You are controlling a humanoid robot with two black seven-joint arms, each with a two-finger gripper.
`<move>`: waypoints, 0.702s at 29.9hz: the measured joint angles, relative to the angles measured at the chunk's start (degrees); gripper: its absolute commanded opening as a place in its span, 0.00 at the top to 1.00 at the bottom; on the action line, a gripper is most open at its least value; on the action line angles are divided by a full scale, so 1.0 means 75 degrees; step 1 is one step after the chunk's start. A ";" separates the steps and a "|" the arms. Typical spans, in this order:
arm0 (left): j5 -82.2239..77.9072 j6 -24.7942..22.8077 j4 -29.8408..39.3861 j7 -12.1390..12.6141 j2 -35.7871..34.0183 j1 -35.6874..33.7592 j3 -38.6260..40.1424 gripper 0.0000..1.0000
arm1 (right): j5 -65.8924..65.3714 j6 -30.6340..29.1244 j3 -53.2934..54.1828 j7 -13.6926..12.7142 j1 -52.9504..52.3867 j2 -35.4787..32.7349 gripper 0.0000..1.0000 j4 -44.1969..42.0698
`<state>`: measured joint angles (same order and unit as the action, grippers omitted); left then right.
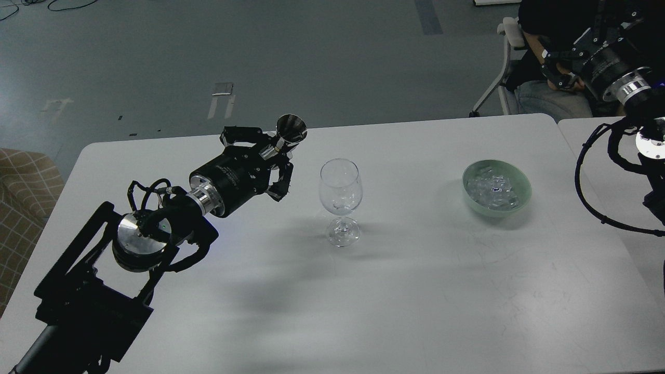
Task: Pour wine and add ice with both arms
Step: 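Position the jigger just above the wine glass rim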
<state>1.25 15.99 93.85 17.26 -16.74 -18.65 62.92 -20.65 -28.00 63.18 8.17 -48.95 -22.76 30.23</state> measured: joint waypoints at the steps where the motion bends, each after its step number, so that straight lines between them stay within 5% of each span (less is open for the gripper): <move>1: -0.0024 0.0037 0.0004 0.0003 0.0008 0.0000 0.0000 1.00 | 0.0000 0.0000 0.0001 0.0000 0.0000 0.0000 0.00 0.0000; 21: -0.0613 0.0165 0.0017 0.0001 0.0386 -0.0262 -0.0549 1.00 | 0.0000 0.0000 0.0002 0.0000 0.0020 0.0000 0.00 0.0000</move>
<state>-3.35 17.23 93.98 17.27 -13.84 -20.61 58.81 -20.65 -28.00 63.20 8.17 -48.80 -22.76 30.23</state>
